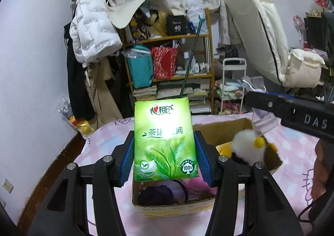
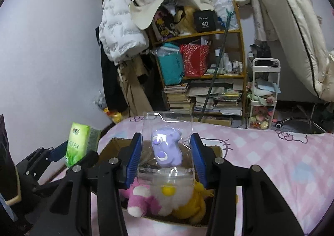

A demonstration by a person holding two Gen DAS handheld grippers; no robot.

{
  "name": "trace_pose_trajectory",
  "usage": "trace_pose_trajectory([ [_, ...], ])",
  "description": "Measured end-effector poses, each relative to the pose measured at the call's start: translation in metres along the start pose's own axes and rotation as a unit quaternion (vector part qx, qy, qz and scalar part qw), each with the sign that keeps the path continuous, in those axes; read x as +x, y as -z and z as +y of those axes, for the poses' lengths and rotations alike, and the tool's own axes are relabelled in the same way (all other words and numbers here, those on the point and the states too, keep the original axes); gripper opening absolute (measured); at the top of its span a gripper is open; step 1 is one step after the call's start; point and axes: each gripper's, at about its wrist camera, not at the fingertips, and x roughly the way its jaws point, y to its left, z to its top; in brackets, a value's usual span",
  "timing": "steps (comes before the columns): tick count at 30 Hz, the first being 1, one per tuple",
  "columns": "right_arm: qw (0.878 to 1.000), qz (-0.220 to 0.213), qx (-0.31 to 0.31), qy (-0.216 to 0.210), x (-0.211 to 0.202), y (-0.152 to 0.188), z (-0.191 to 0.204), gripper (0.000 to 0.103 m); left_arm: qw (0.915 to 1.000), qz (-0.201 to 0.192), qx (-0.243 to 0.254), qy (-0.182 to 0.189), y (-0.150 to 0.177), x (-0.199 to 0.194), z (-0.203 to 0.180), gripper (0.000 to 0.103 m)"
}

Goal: Organize soft objects
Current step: 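Open the left tool over the box while the right tool releases the bagged toy inside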

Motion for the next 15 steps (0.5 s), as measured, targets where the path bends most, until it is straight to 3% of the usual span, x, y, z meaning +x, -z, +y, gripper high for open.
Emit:
trace_pose_trajectory([
  [5, 0.999, 0.012, 0.008, -0.03, 0.011, 0.001, -0.001, 0.051, 0.9996, 0.019, -0.022, -0.001, 0.005, 0.012, 0.008, 0.054],
  [7, 0.999, 0.018, 0.005, -0.034, 0.013, 0.004, 0.0, 0.051, 0.9994, 0.021, -0.025, -0.009, 0.007, 0.013, 0.009, 0.06],
  [9, 0.999, 0.021, 0.002, -0.03, 0.014, 0.007, 0.001, 0.053, 0.9992, 0.02, -0.03, -0.018, 0.009, 0.012, 0.011, 0.076],
  [11, 0.999, 0.019, 0.003, -0.027, 0.012, 0.008, 0.001, 0.064, 0.999, 0.018, -0.036, -0.02, 0.011, 0.009, 0.013, 0.078],
  [15, 1.0, 0.012, 0.012, -0.022, 0.001, 0.008, -0.003, 0.071, 0.9985, 0.018, -0.041, -0.031, 0.012, 0.004, 0.016, 0.086],
])
